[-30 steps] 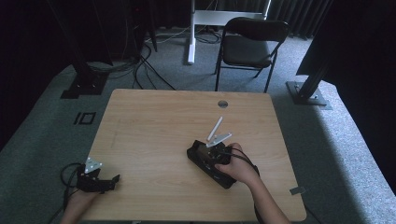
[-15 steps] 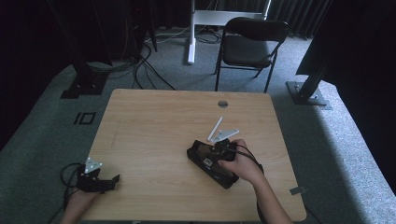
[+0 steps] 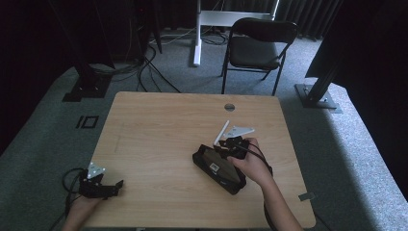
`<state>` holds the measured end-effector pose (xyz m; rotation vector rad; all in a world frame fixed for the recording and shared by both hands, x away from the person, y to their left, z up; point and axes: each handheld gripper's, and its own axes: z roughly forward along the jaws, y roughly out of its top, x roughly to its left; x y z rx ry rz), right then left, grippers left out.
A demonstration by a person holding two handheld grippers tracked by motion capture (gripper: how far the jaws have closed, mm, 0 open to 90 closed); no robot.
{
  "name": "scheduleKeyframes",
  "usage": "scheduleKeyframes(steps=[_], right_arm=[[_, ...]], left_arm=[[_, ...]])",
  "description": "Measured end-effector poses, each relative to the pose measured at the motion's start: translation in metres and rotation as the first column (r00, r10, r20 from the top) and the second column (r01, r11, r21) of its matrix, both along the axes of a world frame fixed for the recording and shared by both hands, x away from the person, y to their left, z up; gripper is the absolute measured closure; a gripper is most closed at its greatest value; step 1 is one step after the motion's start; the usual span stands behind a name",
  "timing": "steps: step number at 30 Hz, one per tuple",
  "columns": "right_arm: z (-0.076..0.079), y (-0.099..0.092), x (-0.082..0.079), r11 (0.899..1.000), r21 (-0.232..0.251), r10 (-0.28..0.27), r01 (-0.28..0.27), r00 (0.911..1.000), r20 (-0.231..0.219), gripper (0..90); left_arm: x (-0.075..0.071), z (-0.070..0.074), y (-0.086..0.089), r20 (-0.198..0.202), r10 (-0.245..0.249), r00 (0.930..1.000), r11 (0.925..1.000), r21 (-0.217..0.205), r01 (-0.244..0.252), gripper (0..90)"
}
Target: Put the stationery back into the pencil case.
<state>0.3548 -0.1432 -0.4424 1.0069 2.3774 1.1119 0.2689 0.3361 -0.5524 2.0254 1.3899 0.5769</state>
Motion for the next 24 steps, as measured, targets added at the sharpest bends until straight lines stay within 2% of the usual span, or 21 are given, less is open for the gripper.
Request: scheduleKeyframes(steps=[4, 11, 15, 19, 24], right_arm=[[-0.002, -0.005, 0.006, 0.999, 0.019, -0.049, 0.049, 0.9985, 0.025, 66.2], [-0.008, -0.012, 0.020, 0.992, 0.040, -0.123, 0.122, 0.9922, 0.020, 62.2], [-0.013, -0.014, 0.027, 0.986, 0.045, -0.160, 0.159, 0.9871, 0.008, 60.5], [-0.017, -0.017, 0.034, 0.981, 0.048, -0.191, 0.191, 0.9814, 0.014, 59.3], [-0.023, -0.019, 0.043, 0.970, 0.057, -0.236, 0.235, 0.9718, 0.004, 53.1]], left_arm=[[0.000, 0.000, 0.000, 0.000, 0.001, 1.0000, 1.0000, 0.000, -0.001, 0.2], [0.000, 0.000, 0.000, 0.000, 0.001, 1.0000, 1.0000, 0.000, -0.001, 0.1], [0.000, 0.000, 0.000, 0.000, 0.001, 1.0000, 1.0000, 0.000, -0.001, 0.2], [0.000, 0.000, 0.000, 0.000, 0.001, 1.0000, 1.0000, 0.000, -0.001, 0.2], [0.000, 0.000, 0.000, 0.000, 0.001, 1.0000, 1.0000, 0.000, -0.001, 0.2]])
